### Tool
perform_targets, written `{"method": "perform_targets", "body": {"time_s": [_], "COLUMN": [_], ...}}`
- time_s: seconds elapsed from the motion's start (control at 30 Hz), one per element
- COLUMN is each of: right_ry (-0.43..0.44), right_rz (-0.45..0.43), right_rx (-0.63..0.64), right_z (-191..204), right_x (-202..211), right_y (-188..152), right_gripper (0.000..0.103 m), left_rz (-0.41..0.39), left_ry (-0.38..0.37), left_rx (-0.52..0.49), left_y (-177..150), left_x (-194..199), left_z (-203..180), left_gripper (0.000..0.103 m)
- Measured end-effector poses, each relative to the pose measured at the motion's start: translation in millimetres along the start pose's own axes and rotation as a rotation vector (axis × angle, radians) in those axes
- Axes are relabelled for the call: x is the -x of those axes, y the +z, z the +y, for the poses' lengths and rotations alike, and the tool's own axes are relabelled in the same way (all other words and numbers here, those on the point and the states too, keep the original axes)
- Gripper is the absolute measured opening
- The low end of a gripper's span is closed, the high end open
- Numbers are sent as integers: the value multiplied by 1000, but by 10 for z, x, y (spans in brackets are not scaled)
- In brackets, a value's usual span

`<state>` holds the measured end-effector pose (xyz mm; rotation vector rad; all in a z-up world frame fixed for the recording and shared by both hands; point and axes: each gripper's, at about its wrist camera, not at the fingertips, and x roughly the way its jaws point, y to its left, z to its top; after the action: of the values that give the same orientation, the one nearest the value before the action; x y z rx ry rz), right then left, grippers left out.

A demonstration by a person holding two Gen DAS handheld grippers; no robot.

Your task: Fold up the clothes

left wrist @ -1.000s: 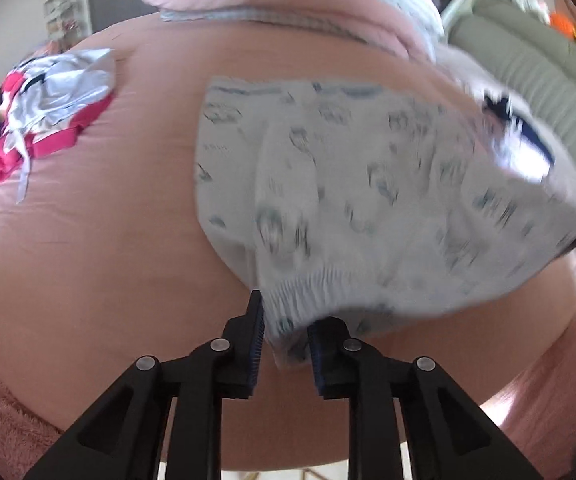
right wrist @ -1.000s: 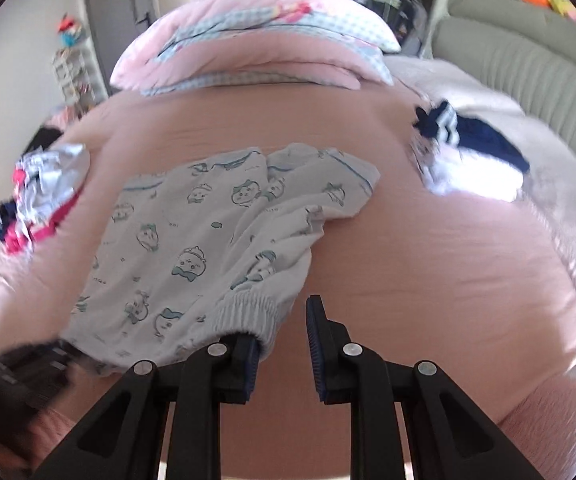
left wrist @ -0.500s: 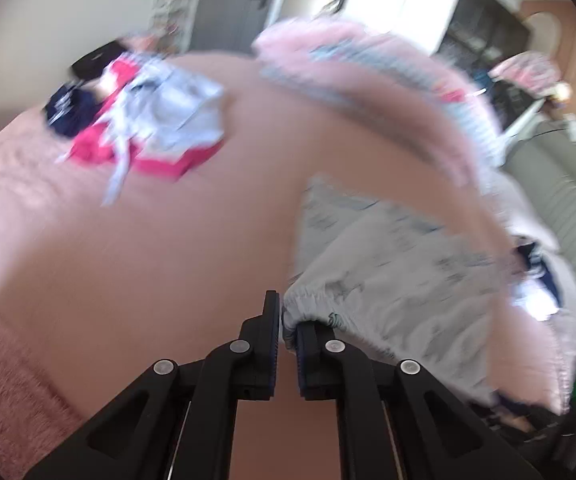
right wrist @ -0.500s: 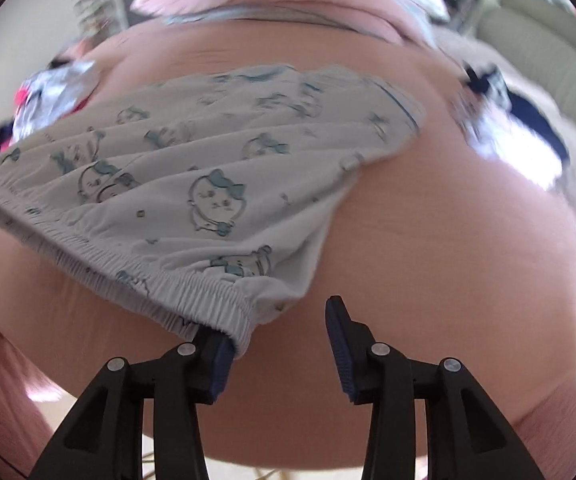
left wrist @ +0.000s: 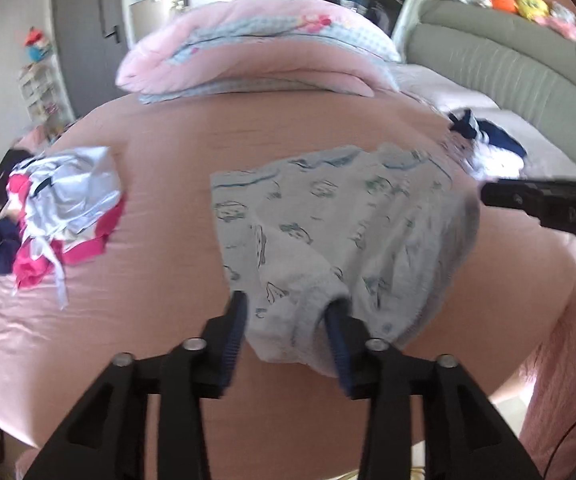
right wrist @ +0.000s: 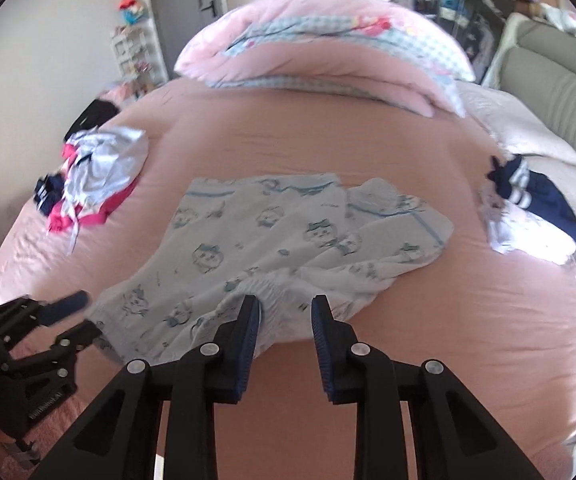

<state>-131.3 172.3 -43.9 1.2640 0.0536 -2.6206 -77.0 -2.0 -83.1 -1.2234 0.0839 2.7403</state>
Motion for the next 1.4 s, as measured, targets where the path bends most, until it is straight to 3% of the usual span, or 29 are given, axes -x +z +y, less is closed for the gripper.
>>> {"method": "perform_targets", "body": {"time_s": [0.07,0.2,0.23,0.37,0.47,0.57,0.73,0.87,1.03,1.13,1.2,1.27,1.33,1.4], "right_ry": [-26,-12,-14,39,33,19,49,74,119,192,194,188,189,158], "right_rz": [-12,45,70,154,229,304,311,301,317,329,326,321,310,315], "right_rx": [-32,-44,-22,39,68,52,47,23,16,-18,-23,-28,-65,-120], "right_z": [-103,-219,-179,-32,8,-51,-116,-183,-194,-202,-170,-139,-135,-161], "right_x": [28,-103,-146,-234,-362,-468,-409,-411,-463,-488,-501,-525,-589,-688], "right_y": [12,-14,-50,-305,-601,-817,-882,-856,-845,-841,-839,-825,-787,-767], "right_gripper": [26,26,26,26,26,26,27,27,27,27,27,28,36,41], "left_rz": [-27,-84,-80,74,121,186,225,204,185,159,137,178,233,206], "left_ry": [45,212,206,-119,-222,-246,-129,-196,-254,-228,-178,-190,-285,-308], "left_rx": [50,65,64,-22,-157,-288,-494,-364,-287,-247,-219,-157,-37,34], "left_y": [-4,-22,-29,-127,-254,-348,-393,-133,55,87,84,93,104,94], "left_x": [76,136,125,-125,-294,-493,-800,-780,-661,-635,-662,-814,-923,-804], "left_z": [53,67,67,-54,-367,-679,-974,-853,-719,-653,-600,-555,-445,-400], "left_gripper": [41,41,41,41,41,41,41,33,32,32,31,2,3,3]}}
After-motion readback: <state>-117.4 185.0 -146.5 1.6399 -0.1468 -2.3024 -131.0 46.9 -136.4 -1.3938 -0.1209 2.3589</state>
